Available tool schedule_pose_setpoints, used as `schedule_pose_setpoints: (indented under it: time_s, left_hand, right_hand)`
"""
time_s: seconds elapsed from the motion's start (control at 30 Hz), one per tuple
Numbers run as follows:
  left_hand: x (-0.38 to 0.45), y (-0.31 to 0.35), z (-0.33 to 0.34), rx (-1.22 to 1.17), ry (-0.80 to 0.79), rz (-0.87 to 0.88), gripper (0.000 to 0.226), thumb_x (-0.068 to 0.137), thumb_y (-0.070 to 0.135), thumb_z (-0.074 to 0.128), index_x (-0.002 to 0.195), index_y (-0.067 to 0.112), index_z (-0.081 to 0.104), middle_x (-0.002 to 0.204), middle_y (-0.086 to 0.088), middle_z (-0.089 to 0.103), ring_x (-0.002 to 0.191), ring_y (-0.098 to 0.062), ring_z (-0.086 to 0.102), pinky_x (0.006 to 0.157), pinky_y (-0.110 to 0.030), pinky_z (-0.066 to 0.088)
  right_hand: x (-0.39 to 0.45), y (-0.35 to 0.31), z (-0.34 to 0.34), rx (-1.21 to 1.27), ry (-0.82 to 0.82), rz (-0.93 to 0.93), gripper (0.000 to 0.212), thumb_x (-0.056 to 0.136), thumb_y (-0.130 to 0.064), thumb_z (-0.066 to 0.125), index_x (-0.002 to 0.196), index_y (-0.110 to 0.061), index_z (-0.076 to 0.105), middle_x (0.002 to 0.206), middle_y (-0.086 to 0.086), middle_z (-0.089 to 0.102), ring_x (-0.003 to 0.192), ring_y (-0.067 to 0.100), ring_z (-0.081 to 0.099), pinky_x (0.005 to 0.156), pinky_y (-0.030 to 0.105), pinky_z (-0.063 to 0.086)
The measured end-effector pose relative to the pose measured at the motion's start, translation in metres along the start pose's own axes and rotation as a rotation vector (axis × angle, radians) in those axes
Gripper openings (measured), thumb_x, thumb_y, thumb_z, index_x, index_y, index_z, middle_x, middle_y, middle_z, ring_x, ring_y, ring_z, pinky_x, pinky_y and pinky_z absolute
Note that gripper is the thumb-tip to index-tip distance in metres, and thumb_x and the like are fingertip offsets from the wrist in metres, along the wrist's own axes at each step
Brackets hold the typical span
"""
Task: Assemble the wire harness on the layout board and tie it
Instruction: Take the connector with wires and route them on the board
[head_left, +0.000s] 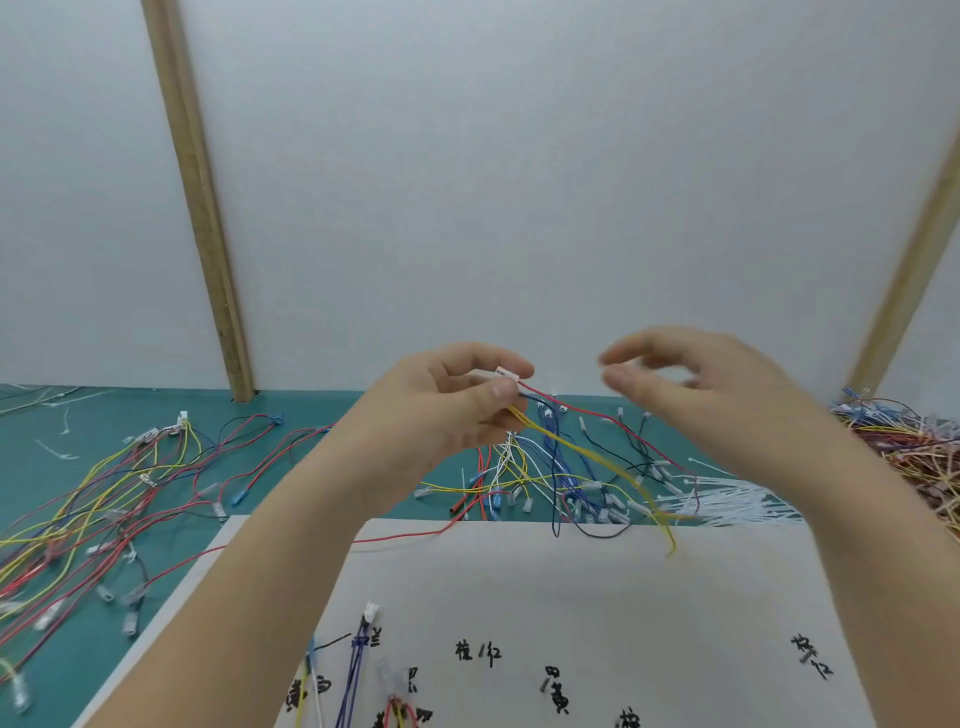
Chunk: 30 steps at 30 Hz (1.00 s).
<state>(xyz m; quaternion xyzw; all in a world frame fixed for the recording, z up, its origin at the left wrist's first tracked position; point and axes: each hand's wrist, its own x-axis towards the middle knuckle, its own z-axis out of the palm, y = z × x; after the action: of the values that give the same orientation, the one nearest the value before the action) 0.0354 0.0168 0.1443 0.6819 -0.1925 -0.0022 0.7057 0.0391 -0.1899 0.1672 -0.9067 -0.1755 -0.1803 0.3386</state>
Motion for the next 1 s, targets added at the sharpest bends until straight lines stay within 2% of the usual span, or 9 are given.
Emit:
schedule_pose_setpoints:
  time_s: [0.07, 0.13, 0.33, 0.47, 0.57, 0.77, 0.87, 0.93, 1.0]
  left_hand:
    - [-0.001, 0.000, 0.003, 0.005, -0.024, 0.008, 0.025, 0.086, 0.002, 0.054, 0.077, 0.020, 0.069, 0.072, 0.000, 0.069, 0.067, -0.011, 0.065, 0.060, -0.016, 0.052]
    - [-0.001, 0.000, 0.003, 0.014, -0.046, 0.014, 0.022, 0.085, 0.002, 0.054, 0.081, 0.018, 0.068, 0.073, -0.001, 0.070, 0.068, -0.011, 0.066, 0.062, -0.016, 0.053]
    - [0.001, -0.003, 0.002, 0.050, -0.045, 0.005, 0.020, 0.083, 0.002, 0.057, 0.088, 0.017, 0.069, 0.089, -0.010, 0.068, 0.080, -0.017, 0.064, 0.078, -0.025, 0.054]
    - [0.000, -0.003, 0.001, 0.112, -0.038, 0.010, 0.021, 0.082, 0.003, 0.060, 0.087, 0.021, 0.070, 0.080, -0.001, 0.069, 0.071, -0.009, 0.063, 0.060, -0.014, 0.050]
    - [0.000, -0.002, 0.001, 0.150, -0.057, 0.022, 0.027, 0.082, 0.000, 0.060, 0.088, 0.024, 0.070, 0.079, 0.005, 0.071, 0.072, -0.006, 0.063, 0.060, -0.013, 0.049]
    - [-0.002, 0.000, 0.007, 0.292, -0.015, 0.094, 0.037, 0.079, -0.005, 0.063, 0.090, 0.030, 0.068, 0.090, -0.005, 0.072, 0.083, -0.021, 0.062, 0.078, -0.024, 0.050]
    - [-0.003, 0.001, 0.010, 0.350, 0.011, 0.095, 0.037, 0.071, 0.002, 0.060, 0.088, 0.033, 0.069, 0.093, -0.010, 0.071, 0.083, -0.027, 0.061, 0.089, -0.042, 0.048]
    - [-0.003, 0.001, 0.011, 0.371, 0.004, 0.089, 0.040, 0.066, 0.004, 0.054, 0.089, 0.033, 0.069, 0.094, -0.018, 0.069, 0.079, -0.021, 0.055, 0.082, -0.041, 0.047]
    - [-0.001, -0.001, 0.010, 0.395, 0.030, 0.090, 0.038, 0.058, 0.009, 0.047, 0.083, 0.030, 0.067, 0.080, -0.012, 0.069, 0.071, -0.016, 0.053, 0.070, -0.030, 0.044]
  right_hand:
    - [-0.003, -0.014, 0.018, 0.411, -0.206, -0.036, 0.008, 0.073, -0.036, 0.068, 0.079, -0.030, 0.070, 0.085, -0.021, 0.071, 0.084, -0.006, 0.065, 0.073, 0.005, 0.046]
    - [-0.003, -0.014, 0.031, 0.556, -0.222, -0.072, 0.007, 0.071, -0.019, 0.074, 0.076, -0.024, 0.071, 0.082, -0.011, 0.074, 0.080, 0.000, 0.069, 0.070, 0.008, 0.050]
    - [-0.001, -0.009, 0.037, 0.514, -0.194, -0.047, 0.025, 0.067, -0.005, 0.078, 0.074, -0.025, 0.065, 0.070, -0.004, 0.072, 0.067, 0.006, 0.068, 0.065, 0.017, 0.053]
    - [0.000, -0.009, 0.039, 0.525, -0.204, -0.046, 0.026, 0.069, 0.000, 0.075, 0.073, -0.023, 0.063, 0.060, -0.006, 0.069, 0.059, 0.002, 0.064, 0.060, 0.013, 0.050]
    - [-0.001, -0.007, 0.037, 0.594, -0.211, -0.024, 0.023, 0.071, 0.004, 0.072, 0.071, -0.019, 0.066, 0.060, -0.003, 0.069, 0.057, 0.004, 0.064, 0.059, 0.014, 0.051]
    - [-0.001, -0.007, 0.041, 0.686, -0.216, 0.027, 0.020, 0.074, 0.003, 0.070, 0.069, -0.016, 0.065, 0.061, 0.002, 0.070, 0.053, 0.008, 0.063, 0.053, 0.018, 0.052]
    - [0.000, -0.007, 0.041, 0.686, -0.215, 0.023, 0.021, 0.075, 0.001, 0.070, 0.066, -0.018, 0.067, 0.065, 0.003, 0.070, 0.057, 0.010, 0.063, 0.059, 0.021, 0.055]
    - [0.000, -0.007, 0.041, 0.681, -0.204, 0.011, 0.021, 0.077, 0.001, 0.068, 0.067, -0.018, 0.066, 0.063, 0.002, 0.067, 0.058, 0.012, 0.061, 0.064, 0.026, 0.056]
    - [0.000, -0.009, 0.043, 0.616, -0.213, -0.038, 0.022, 0.079, -0.001, 0.067, 0.068, -0.019, 0.065, 0.063, -0.001, 0.065, 0.058, 0.011, 0.059, 0.064, 0.025, 0.054]
